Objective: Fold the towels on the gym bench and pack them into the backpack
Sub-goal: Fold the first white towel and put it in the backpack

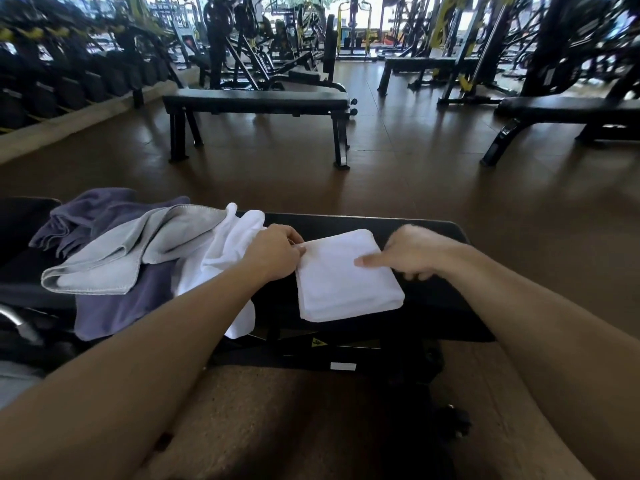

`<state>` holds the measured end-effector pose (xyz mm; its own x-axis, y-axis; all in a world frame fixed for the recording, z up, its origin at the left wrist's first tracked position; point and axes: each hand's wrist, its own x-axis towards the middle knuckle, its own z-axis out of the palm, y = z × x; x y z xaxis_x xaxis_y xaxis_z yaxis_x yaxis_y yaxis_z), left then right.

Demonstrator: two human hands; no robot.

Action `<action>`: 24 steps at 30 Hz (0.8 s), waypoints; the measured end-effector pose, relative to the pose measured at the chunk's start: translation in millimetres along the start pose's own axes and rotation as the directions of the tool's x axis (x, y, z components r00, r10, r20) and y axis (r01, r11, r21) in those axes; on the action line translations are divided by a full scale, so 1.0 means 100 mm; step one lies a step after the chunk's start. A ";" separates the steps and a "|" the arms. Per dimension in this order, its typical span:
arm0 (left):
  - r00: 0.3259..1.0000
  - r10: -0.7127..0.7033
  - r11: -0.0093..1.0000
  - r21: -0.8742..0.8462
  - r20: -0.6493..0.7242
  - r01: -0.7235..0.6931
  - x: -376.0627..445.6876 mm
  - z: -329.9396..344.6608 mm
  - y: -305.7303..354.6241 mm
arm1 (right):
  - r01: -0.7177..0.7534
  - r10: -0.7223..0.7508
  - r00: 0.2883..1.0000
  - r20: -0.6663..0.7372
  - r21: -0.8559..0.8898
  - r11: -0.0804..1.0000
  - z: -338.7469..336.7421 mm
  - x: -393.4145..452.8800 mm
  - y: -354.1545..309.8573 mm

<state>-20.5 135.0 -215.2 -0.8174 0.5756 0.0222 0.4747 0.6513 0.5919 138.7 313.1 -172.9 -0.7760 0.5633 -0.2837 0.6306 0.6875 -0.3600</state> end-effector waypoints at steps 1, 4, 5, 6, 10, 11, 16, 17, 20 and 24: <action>1.000 -0.001 1.000 0.013 0.005 0.001 0.00 0.00 0.00 | -0.046 0.041 0.988 0.152 0.027 0.999 0.02 -0.02 0.01; 0.997 -0.011 0.998 0.061 0.079 0.006 0.02 -0.09 0.03 | -0.038 -0.017 0.958 0.288 0.182 0.983 0.02 -0.08 0.01; 0.990 -0.029 0.997 0.074 0.138 0.019 0.02 -0.15 0.05 | -0.007 -0.051 0.967 0.248 0.226 0.974 0.01 -0.06 0.01; 0.973 -0.056 0.996 0.086 0.222 0.037 0.02 -0.23 0.06 | 0.021 -0.074 0.979 0.188 0.271 0.962 -0.02 -0.04 0.02; 0.861 -0.078 0.997 0.051 0.503 0.061 0.02 -0.44 0.01 | 0.106 -0.105 0.994 -0.039 0.621 0.776 -0.13 0.08 0.08; 0.854 -0.034 0.997 -0.045 0.519 0.067 0.02 -0.43 -0.02 | 0.113 -0.115 0.992 -0.046 0.707 0.698 -0.12 0.09 0.09; 0.860 0.144 0.753 -0.618 0.489 0.226 0.01 -0.26 -0.09 | 0.068 -0.134 0.991 -0.021 0.932 0.355 0.00 0.13 0.06; 0.865 0.137 0.711 -0.655 0.484 0.254 0.00 -0.23 -0.09 | 0.050 -0.124 0.992 -0.011 0.948 0.313 0.04 0.15 0.06; 0.869 0.099 0.654 -0.690 0.484 0.310 0.00 -0.17 -0.10 | -0.050 -0.170 0.979 0.114 0.940 0.339 0.16 0.17 0.05; 0.880 0.087 0.591 -0.735 0.467 0.331 0.03 -0.15 -0.14 | -0.109 -0.191 0.957 0.219 0.880 0.462 0.21 0.18 0.11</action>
<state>-34.9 120.1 -211.2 -0.5259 0.7941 -0.3048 -0.2300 0.2122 0.9498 131.0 321.1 -201.0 -0.8645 0.3076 -0.3975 0.3694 -0.1472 -0.9175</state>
